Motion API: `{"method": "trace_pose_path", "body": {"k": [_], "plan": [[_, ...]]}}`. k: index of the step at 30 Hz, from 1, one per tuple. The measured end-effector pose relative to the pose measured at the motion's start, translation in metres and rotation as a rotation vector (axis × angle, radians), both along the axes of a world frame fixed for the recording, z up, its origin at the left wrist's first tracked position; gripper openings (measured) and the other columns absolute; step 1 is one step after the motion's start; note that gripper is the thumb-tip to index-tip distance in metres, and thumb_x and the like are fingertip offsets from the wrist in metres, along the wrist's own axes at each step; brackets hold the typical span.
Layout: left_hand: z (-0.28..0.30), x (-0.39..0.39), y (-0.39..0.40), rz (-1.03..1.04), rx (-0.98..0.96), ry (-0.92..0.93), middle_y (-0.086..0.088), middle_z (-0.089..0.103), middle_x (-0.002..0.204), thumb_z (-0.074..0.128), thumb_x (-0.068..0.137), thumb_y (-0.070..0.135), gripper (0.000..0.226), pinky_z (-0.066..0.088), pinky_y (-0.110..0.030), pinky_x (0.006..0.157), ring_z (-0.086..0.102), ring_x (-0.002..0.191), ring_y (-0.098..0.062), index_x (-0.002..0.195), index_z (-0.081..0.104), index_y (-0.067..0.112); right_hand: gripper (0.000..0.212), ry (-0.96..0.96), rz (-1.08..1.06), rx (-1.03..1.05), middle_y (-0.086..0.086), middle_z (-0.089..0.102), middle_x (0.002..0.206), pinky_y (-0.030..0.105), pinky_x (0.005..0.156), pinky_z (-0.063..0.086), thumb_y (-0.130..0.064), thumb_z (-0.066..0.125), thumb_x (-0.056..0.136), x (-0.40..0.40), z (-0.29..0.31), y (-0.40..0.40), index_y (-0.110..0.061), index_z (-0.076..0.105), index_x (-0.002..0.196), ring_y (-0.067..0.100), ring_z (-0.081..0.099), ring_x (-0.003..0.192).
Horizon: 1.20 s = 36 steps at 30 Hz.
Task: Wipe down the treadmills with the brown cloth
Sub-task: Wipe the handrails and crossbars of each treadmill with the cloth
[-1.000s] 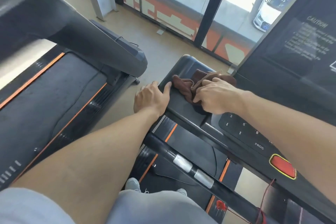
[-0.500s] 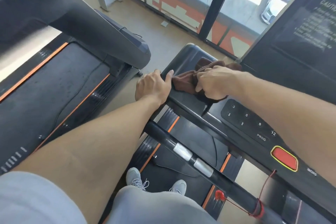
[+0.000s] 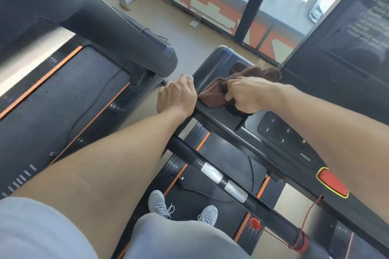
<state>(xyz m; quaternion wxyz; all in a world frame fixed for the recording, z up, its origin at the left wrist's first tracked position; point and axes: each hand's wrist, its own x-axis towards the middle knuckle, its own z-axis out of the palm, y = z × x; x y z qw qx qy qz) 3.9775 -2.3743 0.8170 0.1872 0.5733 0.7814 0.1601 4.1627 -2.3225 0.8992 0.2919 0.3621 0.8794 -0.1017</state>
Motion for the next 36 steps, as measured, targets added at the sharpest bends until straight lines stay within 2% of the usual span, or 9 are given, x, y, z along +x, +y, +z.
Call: {"method": "trace_pose_path", "body": {"k": [4, 6, 9, 12, 15, 18, 25, 32, 36], "plan": [[0.0, 0.0, 0.0, 0.001, 0.003, 0.0, -0.013, 0.071, 0.108, 0.019, 0.11, 0.037, 0.046, 0.04, -0.044, 0.091, 0.062, 0.106, -0.035, 0.126, 0.058, 0.018, 0.056, 0.057, -0.299, -0.093, -0.004, 0.065, 0.112, 0.036, 0.091, 0.052, -0.002, 0.043, 0.085, 0.005, 0.036, 0.003, -0.039, 0.073, 0.113, 0.027, 0.062, 0.101], [-0.001, 0.0, 0.001, -0.002, -0.012, 0.008, -0.013, 0.071, 0.108, 0.018, 0.11, 0.036, 0.045, 0.039, -0.043, 0.091, 0.062, 0.106, -0.036, 0.126, 0.057, 0.019, 0.064, 0.341, -0.623, -0.084, -0.002, 0.072, 0.105, 0.031, 0.075, 0.056, 0.004, 0.039, 0.085, 0.005, 0.061, 0.007, -0.043, 0.076, 0.108, 0.028, 0.068, 0.093], [-0.002, -0.002, 0.001, 0.006, -0.007, -0.001, -0.012, 0.071, 0.107, 0.018, 0.11, 0.034, 0.043, 0.035, -0.042, 0.085, 0.062, 0.104, -0.035, 0.124, 0.056, 0.018, 0.047, 0.833, -0.979, 0.039, -0.003, 0.073, 0.109, 0.027, 0.081, 0.057, -0.001, 0.049, 0.094, 0.002, 0.089, 0.006, -0.039, 0.075, 0.105, 0.023, 0.07, 0.1], [0.002, -0.001, -0.001, 0.055, -0.019, -0.091, -0.015, 0.069, 0.118, 0.021, 0.111, 0.032, 0.042, 0.037, -0.042, 0.088, 0.06, 0.113, -0.037, 0.14, 0.048, 0.021, 0.026, 0.597, -0.703, 0.123, 0.002, 0.067, 0.116, 0.029, 0.078, 0.046, -0.034, 0.054, 0.103, -0.016, 0.082, -0.011, -0.034, 0.071, 0.123, 0.023, 0.061, 0.097], [0.0, -0.004, 0.0, 0.191, 0.011, -0.224, -0.014, 0.067, 0.127, 0.026, 0.109, 0.027, 0.047, 0.045, -0.045, 0.094, 0.06, 0.118, -0.038, 0.155, 0.034, 0.029, 0.057, 0.239, -0.537, 0.137, 0.004, 0.038, 0.16, 0.045, 0.117, 0.03, -0.058, 0.035, 0.105, -0.037, 0.02, -0.027, -0.034, 0.038, 0.157, 0.033, 0.033, 0.146], [-0.007, -0.01, 0.004, 0.357, 0.166, -0.357, -0.008, 0.07, 0.125, 0.024, 0.108, 0.03, 0.048, 0.05, -0.048, 0.095, 0.063, 0.116, -0.033, 0.156, 0.033, 0.027, 0.066, 0.355, -0.573, 0.186, 0.005, 0.015, 0.172, 0.049, 0.128, -0.002, -0.061, 0.024, 0.105, -0.048, -0.045, -0.044, -0.034, 0.013, 0.165, 0.033, 0.005, 0.158], [-0.01, -0.009, 0.009, 0.345, 0.104, -0.299, -0.011, 0.064, 0.137, 0.023, 0.109, 0.044, 0.052, 0.043, -0.048, 0.104, 0.055, 0.127, -0.033, 0.155, 0.036, 0.024, 0.066, 0.532, -0.653, 0.389, 0.007, 0.019, 0.171, 0.044, 0.129, -0.003, -0.052, 0.02, 0.107, -0.057, -0.07, -0.011, -0.023, 0.012, 0.165, 0.029, 0.008, 0.159], [-0.019, -0.01, 0.009, 0.271, 0.089, -0.16, 0.004, 0.067, 0.129, 0.037, 0.098, 0.005, 0.056, 0.039, -0.039, 0.1, 0.053, 0.125, -0.025, 0.151, 0.04, 0.022, 0.064, 0.55, -0.904, 0.31, 0.01, 0.04, 0.161, 0.045, 0.124, 0.021, -0.055, 0.024, 0.105, -0.047, -0.056, 0.073, -0.024, 0.03, 0.161, 0.033, 0.035, 0.148], [-0.019, -0.01, 0.011, 0.271, 0.086, -0.154, 0.007, 0.066, 0.129, 0.038, 0.097, 0.004, 0.057, 0.038, -0.038, 0.099, 0.052, 0.125, -0.023, 0.152, 0.04, 0.023, 0.062, 0.584, -0.995, 0.307, 0.007, 0.056, 0.147, 0.045, 0.112, 0.034, -0.059, 0.03, 0.099, -0.051, -0.052, 0.083, -0.03, 0.048, 0.15, 0.032, 0.049, 0.135]]}}
